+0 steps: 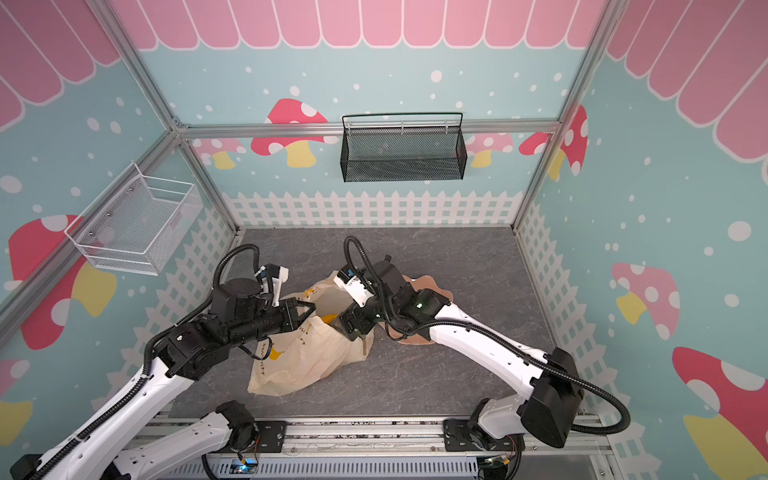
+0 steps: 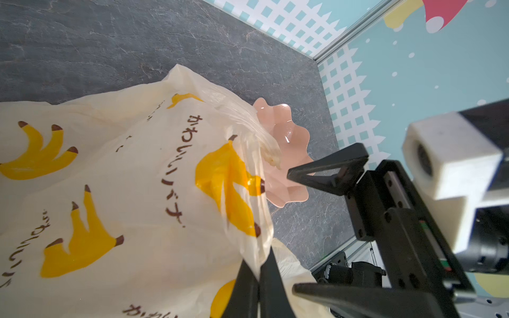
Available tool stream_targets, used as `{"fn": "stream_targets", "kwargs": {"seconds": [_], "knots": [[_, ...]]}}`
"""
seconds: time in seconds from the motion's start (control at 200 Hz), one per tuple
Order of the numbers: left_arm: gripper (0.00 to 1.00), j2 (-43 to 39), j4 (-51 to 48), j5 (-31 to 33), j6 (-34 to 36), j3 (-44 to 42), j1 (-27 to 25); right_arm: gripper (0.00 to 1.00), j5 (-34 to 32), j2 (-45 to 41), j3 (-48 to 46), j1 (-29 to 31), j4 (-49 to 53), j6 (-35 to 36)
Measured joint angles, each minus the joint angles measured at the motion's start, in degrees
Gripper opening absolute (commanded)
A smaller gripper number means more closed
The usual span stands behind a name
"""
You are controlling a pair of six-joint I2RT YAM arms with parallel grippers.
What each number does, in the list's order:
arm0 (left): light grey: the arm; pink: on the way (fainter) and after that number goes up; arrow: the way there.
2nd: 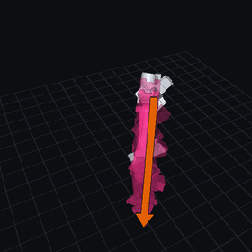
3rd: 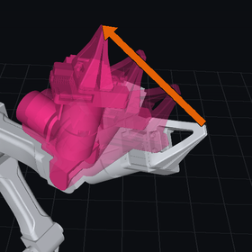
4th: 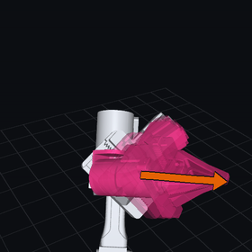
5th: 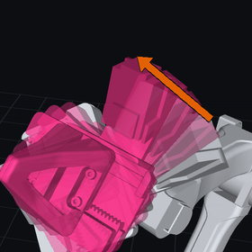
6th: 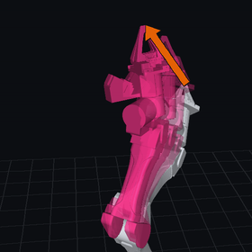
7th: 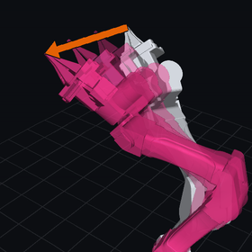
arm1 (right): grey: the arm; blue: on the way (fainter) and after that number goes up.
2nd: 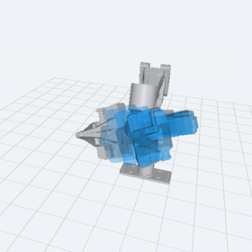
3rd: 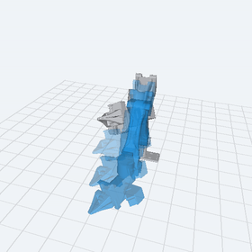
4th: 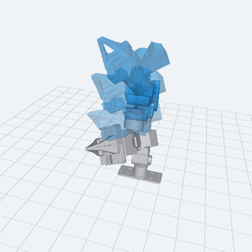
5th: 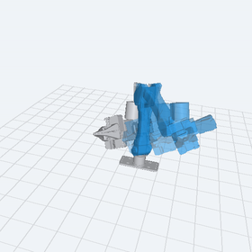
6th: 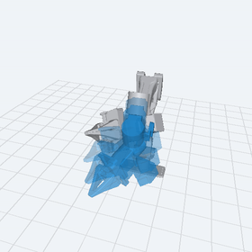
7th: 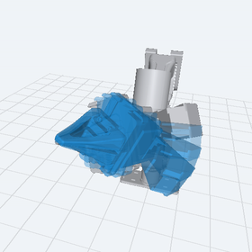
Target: Place the fruits into the plastic bag
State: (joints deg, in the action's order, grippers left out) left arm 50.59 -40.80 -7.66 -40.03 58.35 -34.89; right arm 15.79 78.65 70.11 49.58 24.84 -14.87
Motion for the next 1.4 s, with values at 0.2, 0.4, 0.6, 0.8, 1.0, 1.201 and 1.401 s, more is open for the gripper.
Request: {"fn": "stream_targets", "kwargs": {"seconds": [0.2, 0.4, 0.6, 0.8, 1.0, 1.201, 1.401], "knots": [[0.02, 0.28, 0.22, -1.29, -0.02, 0.11, 0.00, 0.98, -5.64, -0.90, 0.00, -2.10, 4.17, 1.66], [0.05, 0.61, 1.68, -2.91, 0.20, 1.25, -0.22, 0.99, -10.73, -0.33, -0.81, -4.55, 6.38, 4.20], [0.16, 0.42, 2.05, -3.02, 0.55, 1.33, -1.20, 0.97, -13.64, 2.16, -1.75, -5.31, 6.14, 7.06], [0.51, -0.26, 1.68, -2.89, 1.33, 1.75, -1.25, 0.74, -13.03, 4.70, -4.24, -7.96, 3.37, 9.18], [0.67, 0.92, -2.08, -3.04, 0.81, 9.57, -1.66, 0.55, -9.20, 5.64, -4.52, -8.33, 1.46, 9.90], [0.76, 7.63, -10.16, -2.82, -0.26, 23.71, -7.85, 0.50, -6.84, 5.05, -5.16, -8.35, 0.63, 9.90], [0.76, 16.59, -20.46, 1.16, 1.77, 30.53, -16.15, 0.45, -5.90, 3.61, -6.47, -8.35, 0.85, 9.68]]}}
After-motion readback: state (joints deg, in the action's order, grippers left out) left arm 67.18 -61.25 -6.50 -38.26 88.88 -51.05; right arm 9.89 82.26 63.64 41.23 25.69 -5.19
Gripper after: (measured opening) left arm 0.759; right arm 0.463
